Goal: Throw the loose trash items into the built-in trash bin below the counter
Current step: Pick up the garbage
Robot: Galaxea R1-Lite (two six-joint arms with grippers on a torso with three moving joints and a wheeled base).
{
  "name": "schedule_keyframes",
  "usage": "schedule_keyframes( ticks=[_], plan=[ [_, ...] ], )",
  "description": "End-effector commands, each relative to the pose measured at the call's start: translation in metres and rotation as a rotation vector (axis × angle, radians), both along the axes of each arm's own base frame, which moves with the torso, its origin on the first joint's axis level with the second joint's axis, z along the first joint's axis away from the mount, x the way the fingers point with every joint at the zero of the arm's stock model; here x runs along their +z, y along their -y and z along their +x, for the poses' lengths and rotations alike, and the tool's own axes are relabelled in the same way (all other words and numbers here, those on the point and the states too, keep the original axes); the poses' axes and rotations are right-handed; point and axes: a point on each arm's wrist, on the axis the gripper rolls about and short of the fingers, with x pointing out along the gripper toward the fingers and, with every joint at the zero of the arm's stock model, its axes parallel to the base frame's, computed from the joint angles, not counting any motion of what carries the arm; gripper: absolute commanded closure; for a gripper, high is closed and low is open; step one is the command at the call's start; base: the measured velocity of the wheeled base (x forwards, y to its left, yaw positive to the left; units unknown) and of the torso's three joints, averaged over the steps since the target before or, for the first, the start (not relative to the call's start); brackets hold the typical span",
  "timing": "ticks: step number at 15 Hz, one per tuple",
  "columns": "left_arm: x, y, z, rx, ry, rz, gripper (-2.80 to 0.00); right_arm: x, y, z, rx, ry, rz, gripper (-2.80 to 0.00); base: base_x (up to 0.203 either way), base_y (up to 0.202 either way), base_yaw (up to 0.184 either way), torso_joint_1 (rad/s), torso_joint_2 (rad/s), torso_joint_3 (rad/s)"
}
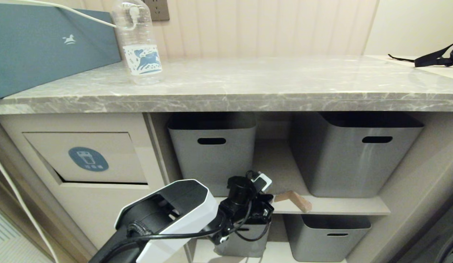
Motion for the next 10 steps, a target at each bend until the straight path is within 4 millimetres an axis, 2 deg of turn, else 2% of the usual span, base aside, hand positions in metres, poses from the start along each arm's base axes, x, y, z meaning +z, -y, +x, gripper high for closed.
schedule_keyframes(
  ticks=[1, 5, 10],
  plan=[
    [0.010, -0.005, -0.005, 0.002, 0.005, 0.000, 0.00, 0.000, 0.000, 0.000, 0.001, 0.001, -0.001, 0.00, 0.000, 0.000, 0.000, 0.000, 0.00, 0.000],
    [0.034, -0.024, -0.027, -0.002, 0.014, -0.008, 0.00, 0.000, 0.000, 0.000, 0.001, 0.001, -0.001, 0.00, 0.000, 0.000, 0.000, 0.000, 0.00, 0.000],
    [0.039, -0.016, -0.020, -0.039, 0.082, -0.008, 0.00, 0.000, 0.000, 0.000, 0.001, 0.001, -0.001, 0.00, 0.000, 0.000, 0.000, 0.000, 0.00, 0.000]
  ],
)
